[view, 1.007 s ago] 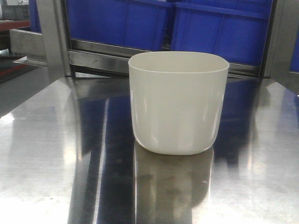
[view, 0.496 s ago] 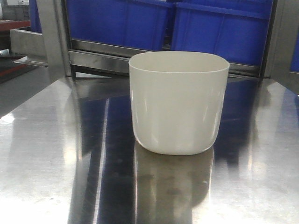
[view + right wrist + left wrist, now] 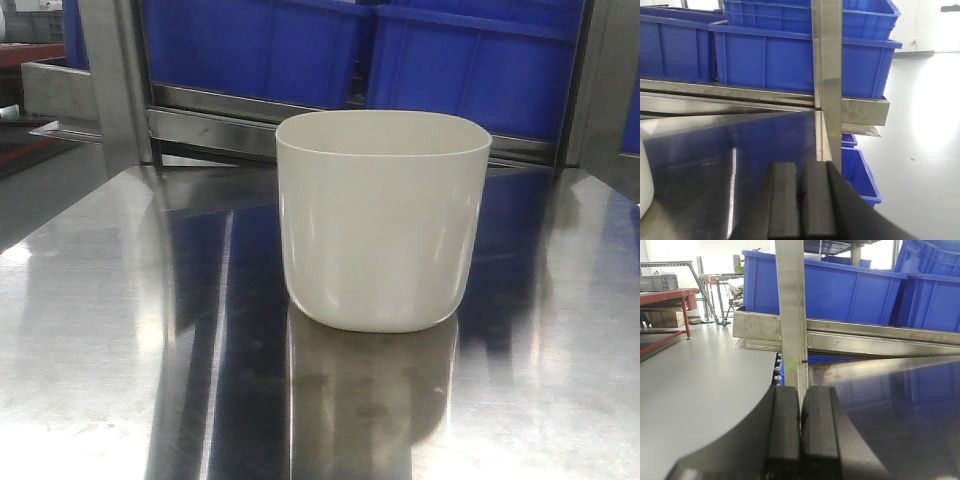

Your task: Move white bin to right shelf second layer

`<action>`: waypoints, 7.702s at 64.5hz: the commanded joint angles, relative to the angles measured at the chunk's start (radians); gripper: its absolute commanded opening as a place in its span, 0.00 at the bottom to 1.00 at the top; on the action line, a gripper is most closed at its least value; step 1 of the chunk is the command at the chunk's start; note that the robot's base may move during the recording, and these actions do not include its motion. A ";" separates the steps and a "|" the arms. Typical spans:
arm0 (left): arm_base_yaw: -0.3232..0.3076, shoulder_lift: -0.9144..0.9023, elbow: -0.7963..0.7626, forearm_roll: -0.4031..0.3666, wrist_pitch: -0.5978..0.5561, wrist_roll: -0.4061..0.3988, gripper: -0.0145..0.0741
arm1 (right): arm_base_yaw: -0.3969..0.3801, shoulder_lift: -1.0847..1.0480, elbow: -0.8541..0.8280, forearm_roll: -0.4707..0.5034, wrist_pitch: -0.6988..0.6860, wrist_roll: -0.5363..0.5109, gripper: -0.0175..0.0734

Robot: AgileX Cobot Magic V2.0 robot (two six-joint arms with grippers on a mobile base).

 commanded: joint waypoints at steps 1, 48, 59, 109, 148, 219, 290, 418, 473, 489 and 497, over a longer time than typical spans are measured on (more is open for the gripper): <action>0.000 -0.013 0.033 -0.005 -0.087 -0.007 0.26 | -0.005 -0.020 -0.016 -0.010 -0.102 -0.005 0.25; 0.000 -0.013 0.033 -0.005 -0.087 -0.007 0.26 | 0.043 0.478 -0.410 -0.010 0.094 0.042 0.25; 0.000 -0.013 0.033 -0.005 -0.087 -0.007 0.26 | 0.090 0.697 -0.586 -0.008 0.144 0.042 0.25; 0.000 -0.013 0.033 -0.005 -0.087 -0.007 0.26 | 0.389 1.248 -1.202 0.017 0.662 0.043 0.52; 0.000 -0.013 0.033 -0.005 -0.087 -0.007 0.26 | 0.464 1.401 -1.210 0.040 0.668 0.043 0.74; 0.000 -0.013 0.033 -0.005 -0.087 -0.007 0.26 | 0.494 1.599 -1.251 0.046 0.525 0.043 0.26; 0.000 -0.013 0.033 -0.005 -0.087 -0.007 0.26 | 0.290 0.797 -0.787 -0.089 0.232 0.043 0.25; 0.000 -0.013 0.033 -0.005 -0.087 -0.007 0.26 | 0.290 0.736 -0.696 -0.089 0.200 0.043 0.25; 0.000 -0.013 0.033 -0.005 -0.087 -0.007 0.26 | 0.290 0.736 -0.696 -0.089 0.200 0.043 0.25; 0.000 -0.013 0.033 -0.005 -0.087 -0.007 0.26 | 0.290 0.736 -0.696 -0.089 0.200 0.043 0.25; 0.000 -0.013 0.033 -0.005 -0.087 -0.007 0.26 | 0.290 0.736 -0.696 -0.089 0.200 0.043 0.25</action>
